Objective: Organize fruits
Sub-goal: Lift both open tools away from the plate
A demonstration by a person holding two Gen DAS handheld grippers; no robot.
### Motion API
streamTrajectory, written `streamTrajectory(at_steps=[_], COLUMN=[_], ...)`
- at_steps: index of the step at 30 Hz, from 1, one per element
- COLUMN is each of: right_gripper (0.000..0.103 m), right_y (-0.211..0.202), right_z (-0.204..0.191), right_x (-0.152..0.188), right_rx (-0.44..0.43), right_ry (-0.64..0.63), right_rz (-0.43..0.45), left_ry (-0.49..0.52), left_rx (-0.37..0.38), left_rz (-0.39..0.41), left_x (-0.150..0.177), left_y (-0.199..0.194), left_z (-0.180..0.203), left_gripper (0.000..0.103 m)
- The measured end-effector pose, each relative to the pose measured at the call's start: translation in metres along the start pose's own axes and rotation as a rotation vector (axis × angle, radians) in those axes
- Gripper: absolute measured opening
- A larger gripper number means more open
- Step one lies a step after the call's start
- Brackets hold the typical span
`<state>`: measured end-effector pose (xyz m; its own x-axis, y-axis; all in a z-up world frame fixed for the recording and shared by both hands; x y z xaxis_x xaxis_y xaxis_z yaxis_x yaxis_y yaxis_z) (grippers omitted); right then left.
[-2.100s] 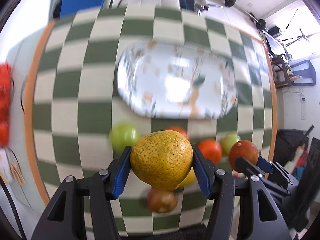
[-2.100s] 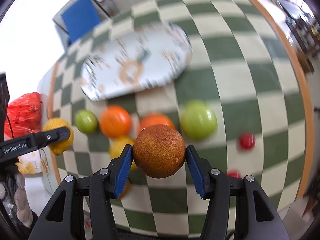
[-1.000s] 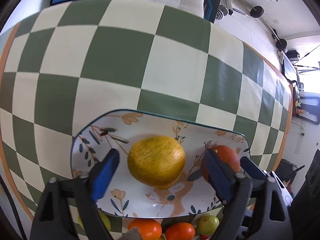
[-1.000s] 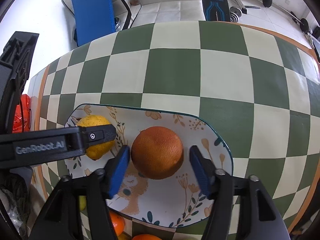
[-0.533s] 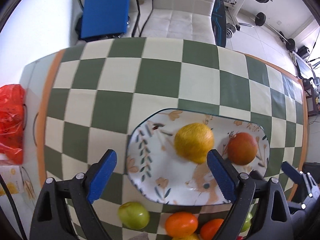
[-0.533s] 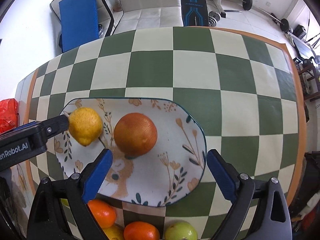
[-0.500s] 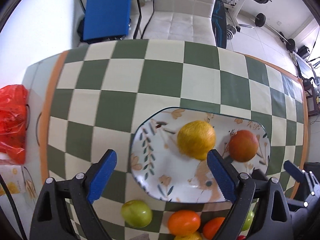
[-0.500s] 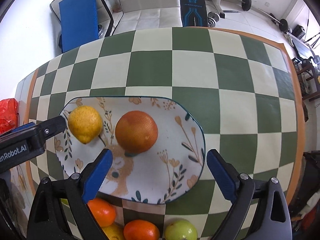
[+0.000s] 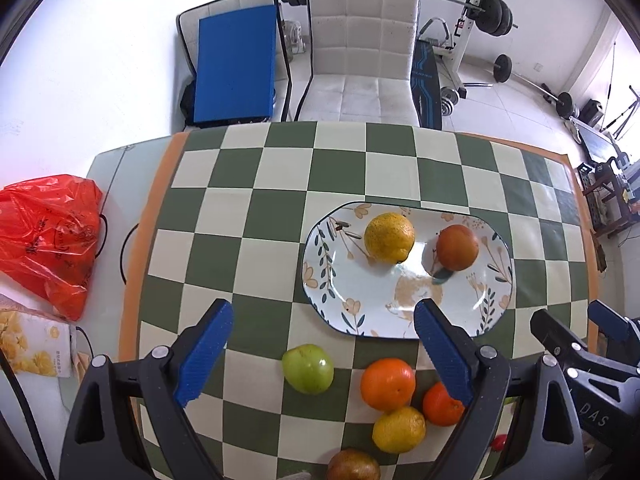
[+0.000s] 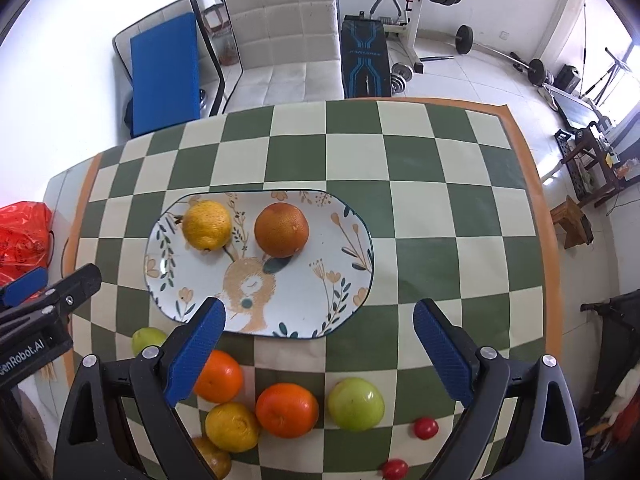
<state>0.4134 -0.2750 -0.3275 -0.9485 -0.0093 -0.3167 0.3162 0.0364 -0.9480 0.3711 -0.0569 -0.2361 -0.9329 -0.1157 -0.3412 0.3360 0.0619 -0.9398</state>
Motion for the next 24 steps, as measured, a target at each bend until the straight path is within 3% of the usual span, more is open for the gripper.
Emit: streamTrajectory(at_steps=[11,17,18,24], right_gripper=[0.097,0.099,0.101,0.101], right_y=[-0.066,-0.083,-0.082,-0.03], right_z=[-0.011,-0.011,-0.01,-0.002], right_x=[0.024,0.03,0.032,0.059], right_rx=[-0.005,-0.04,-0.051,-0.152], right_ry=[-0.002,0.031,0.039,0.109], right_rz=[0.091,0.119,0.117,-0.037], left_ry=[-0.013,-0.008,-0.004,0.014], left_rx=[0.026,0.009,0.007,0.008], left_rz=[0.072,0.074,0.067,-0.109], left_x=[0.022,0.027,0.029,0.068], left_y=[-0.051,-0.051,-0.047,0.007], left_z=[-0.005,-0.008,-0.008,-0.008], left_gripper=[0.092,0.095,0.102,0.103])
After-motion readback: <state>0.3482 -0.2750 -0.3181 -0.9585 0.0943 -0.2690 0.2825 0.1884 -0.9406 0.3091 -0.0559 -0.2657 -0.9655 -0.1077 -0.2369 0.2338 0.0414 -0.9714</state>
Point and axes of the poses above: each gripper's, at about its wrist camera, not at the fingertips, and y roughly the way its jaws point, z to its right, x to its underside, the point moved 4 cm from there along y, roughly the way its jaws point, and after that the axes turned 4 degrees about -y, right-handed, at the moved point
